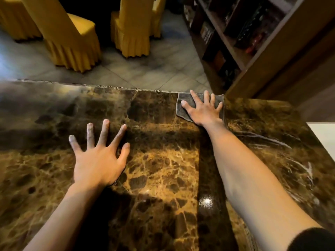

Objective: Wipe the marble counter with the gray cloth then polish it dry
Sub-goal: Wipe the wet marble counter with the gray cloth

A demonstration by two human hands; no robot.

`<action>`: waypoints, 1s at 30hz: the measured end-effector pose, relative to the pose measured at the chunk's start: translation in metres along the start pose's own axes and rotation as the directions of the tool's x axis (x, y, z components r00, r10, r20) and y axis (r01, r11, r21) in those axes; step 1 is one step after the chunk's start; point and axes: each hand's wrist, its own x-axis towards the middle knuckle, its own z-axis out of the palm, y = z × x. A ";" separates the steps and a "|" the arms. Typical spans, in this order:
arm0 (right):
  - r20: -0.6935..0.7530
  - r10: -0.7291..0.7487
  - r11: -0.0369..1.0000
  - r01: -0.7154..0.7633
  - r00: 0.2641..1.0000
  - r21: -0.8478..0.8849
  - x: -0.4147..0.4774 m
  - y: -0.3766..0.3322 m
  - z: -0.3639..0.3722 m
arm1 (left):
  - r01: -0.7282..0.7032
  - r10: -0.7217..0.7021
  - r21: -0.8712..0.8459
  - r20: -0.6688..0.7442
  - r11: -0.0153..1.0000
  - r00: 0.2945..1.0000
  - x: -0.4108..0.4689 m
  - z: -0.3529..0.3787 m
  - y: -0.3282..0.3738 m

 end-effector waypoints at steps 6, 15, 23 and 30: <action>-0.004 -0.062 0.998 0.062 0.998 -0.028 -0.042 0.014 0.013 | 0.006 -0.006 -0.011 0.002 1.000 1.000 0.003 -0.006 0.005; -0.018 -0.189 0.982 0.189 0.982 0.018 -0.279 0.096 0.054 | -0.085 0.088 -0.045 0.065 0.995 0.994 -0.019 -0.002 0.024; -0.016 -0.073 0.997 0.073 0.997 0.003 -0.428 0.140 0.074 | -0.248 0.255 -0.137 0.039 0.959 0.966 -0.038 -0.019 0.092; -0.020 0.013 1.000 -0.013 1.000 0.020 -0.466 0.150 0.079 | -0.411 0.422 -0.105 0.130 0.906 0.897 -0.058 -0.002 0.169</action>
